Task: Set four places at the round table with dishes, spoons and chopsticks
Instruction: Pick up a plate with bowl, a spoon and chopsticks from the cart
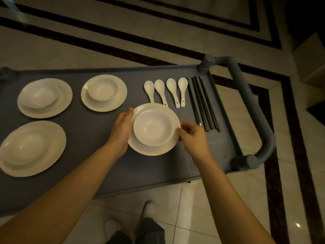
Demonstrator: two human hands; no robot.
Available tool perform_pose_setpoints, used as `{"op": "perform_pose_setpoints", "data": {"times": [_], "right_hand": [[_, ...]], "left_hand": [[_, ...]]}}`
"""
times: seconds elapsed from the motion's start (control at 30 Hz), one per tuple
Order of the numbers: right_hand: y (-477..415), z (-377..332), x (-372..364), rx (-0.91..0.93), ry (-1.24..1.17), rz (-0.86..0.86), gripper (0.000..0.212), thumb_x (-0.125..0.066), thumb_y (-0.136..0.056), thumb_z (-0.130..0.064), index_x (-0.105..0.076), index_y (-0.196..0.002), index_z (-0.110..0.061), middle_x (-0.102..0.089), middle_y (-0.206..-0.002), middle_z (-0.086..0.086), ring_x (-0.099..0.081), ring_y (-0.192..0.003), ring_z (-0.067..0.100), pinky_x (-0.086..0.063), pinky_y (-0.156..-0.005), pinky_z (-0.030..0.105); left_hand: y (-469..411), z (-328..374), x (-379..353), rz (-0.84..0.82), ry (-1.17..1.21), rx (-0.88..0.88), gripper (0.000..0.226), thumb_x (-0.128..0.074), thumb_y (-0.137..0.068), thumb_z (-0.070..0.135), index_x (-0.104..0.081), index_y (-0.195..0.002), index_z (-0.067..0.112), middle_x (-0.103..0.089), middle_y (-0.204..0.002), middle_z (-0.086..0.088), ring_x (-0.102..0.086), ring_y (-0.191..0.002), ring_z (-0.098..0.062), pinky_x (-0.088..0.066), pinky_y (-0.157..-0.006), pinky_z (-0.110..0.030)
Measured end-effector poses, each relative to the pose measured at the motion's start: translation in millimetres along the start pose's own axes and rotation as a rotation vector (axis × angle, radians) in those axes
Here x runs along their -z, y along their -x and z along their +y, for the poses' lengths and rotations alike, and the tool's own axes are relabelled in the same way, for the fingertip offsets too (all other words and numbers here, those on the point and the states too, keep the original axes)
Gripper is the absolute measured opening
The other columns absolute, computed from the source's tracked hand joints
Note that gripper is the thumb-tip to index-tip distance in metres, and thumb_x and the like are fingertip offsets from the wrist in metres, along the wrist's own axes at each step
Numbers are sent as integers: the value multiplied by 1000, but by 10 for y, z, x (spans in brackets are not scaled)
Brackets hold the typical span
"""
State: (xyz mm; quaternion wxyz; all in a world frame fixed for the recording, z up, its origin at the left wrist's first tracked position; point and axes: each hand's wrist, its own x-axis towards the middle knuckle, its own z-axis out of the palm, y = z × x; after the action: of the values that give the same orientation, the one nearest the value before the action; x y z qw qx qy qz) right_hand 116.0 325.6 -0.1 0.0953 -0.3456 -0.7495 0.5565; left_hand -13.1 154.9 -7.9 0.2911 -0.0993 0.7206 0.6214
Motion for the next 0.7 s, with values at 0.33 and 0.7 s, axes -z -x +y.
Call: {"op": "perform_pose_setpoints", "data": {"times": [0.33, 0.7], "right_hand": [[-393, 131, 321, -62, 58, 149, 29, -56, -100, -33, -71, -102, -8, -72, -86, 5, -66, -75, 16, -57, -73, 31], [-1078, 400, 406, -65, 819, 140, 34, -70, -89, -37, -65, -109, -9, -61, -116, 15, -64, -97, 32, -56, -84, 41]], "left_hand": [[-110, 78, -295, 113, 51, 42, 29, -51, -95, 55, -68, -103, 33, -72, -106, 3, -67, -100, -22, -52, -89, -43], [-180, 202, -330, 152, 42, 36, 32, -53, -93, 58, -69, -103, 32, -73, -104, 3, -68, -99, -22, -53, -94, -48]]}}
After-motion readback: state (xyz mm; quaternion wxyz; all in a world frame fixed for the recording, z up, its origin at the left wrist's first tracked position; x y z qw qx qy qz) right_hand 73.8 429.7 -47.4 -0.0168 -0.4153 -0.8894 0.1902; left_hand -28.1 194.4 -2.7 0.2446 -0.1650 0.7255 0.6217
